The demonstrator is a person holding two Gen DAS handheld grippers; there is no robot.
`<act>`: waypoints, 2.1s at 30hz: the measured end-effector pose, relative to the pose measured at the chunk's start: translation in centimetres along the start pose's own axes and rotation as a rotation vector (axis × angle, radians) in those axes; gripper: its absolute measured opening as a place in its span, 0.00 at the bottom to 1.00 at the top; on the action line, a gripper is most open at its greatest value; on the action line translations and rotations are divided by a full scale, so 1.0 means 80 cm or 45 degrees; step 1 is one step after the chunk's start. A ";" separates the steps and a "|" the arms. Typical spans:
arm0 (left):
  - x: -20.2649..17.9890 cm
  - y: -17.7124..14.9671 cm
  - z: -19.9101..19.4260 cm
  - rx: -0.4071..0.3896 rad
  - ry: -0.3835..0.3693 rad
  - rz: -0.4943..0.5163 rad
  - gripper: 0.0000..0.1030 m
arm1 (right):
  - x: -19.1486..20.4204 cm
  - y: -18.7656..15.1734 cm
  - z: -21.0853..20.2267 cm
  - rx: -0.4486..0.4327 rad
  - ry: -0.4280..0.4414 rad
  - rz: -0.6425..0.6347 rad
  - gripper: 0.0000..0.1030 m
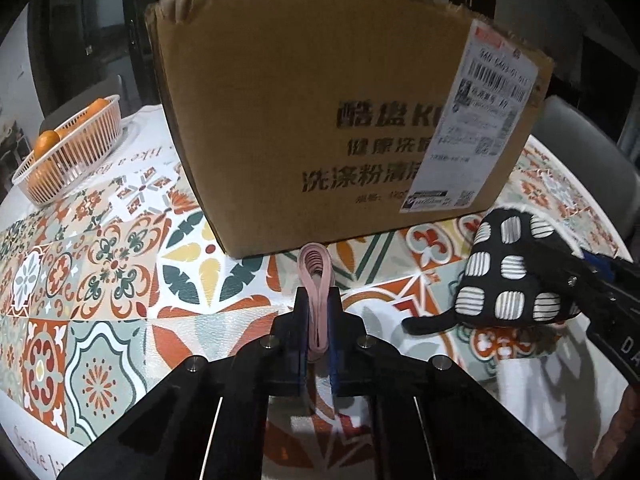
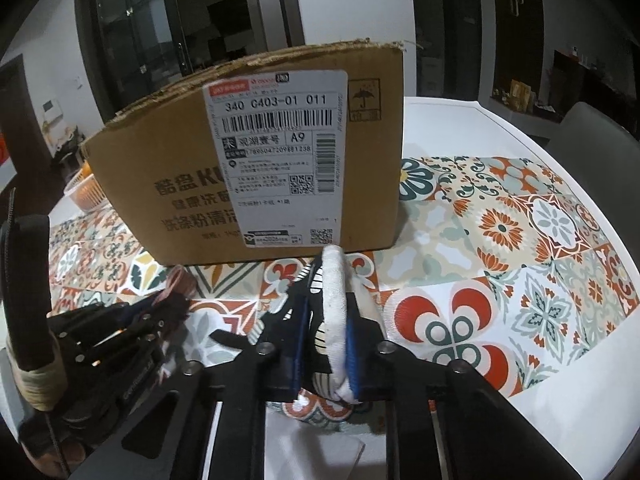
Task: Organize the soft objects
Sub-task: 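Lift the hair tie and dotted pouch with both tools over the box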
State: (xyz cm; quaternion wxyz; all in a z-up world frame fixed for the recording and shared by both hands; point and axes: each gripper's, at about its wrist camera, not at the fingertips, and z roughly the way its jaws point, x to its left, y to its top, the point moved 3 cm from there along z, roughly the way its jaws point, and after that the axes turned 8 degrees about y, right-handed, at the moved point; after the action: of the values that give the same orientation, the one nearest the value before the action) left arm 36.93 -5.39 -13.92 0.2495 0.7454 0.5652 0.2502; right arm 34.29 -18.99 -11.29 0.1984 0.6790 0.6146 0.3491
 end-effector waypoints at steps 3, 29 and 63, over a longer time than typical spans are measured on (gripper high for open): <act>-0.001 0.003 -0.018 -0.029 0.002 0.004 0.09 | -0.001 0.001 -0.008 -0.015 0.018 0.018 0.15; 0.000 0.013 -0.157 -0.228 -0.023 -0.044 0.09 | 0.017 0.012 -0.108 -0.185 0.088 0.014 0.14; 0.008 0.069 -0.276 -0.544 0.008 -0.012 0.09 | 0.050 0.067 -0.218 -0.499 0.109 -0.101 0.14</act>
State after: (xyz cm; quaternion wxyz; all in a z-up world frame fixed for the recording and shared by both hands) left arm 26.54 -4.09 6.33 0.4014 0.6720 0.5036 0.3656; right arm 25.50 -18.77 5.19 0.3140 0.5873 0.5690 0.4824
